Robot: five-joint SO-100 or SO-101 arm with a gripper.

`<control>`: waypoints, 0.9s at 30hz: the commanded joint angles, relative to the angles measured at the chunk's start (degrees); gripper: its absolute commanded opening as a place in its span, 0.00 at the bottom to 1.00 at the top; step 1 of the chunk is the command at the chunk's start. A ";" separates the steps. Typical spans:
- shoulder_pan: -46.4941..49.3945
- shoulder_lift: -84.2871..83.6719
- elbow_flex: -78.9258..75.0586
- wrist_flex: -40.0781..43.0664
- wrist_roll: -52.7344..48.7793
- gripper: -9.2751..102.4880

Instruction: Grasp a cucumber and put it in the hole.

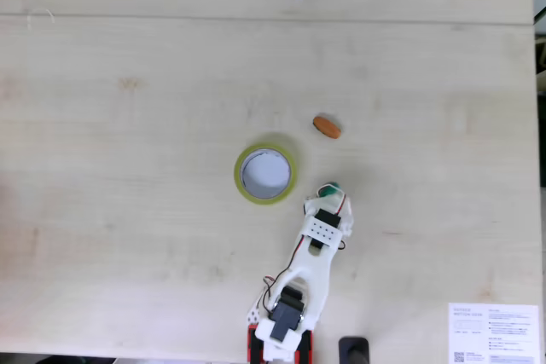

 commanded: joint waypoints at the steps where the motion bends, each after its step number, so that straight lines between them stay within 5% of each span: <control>1: -0.44 -1.76 -0.09 -2.29 0.09 0.20; 27: -0.35 15.21 -2.46 9.32 0.26 0.14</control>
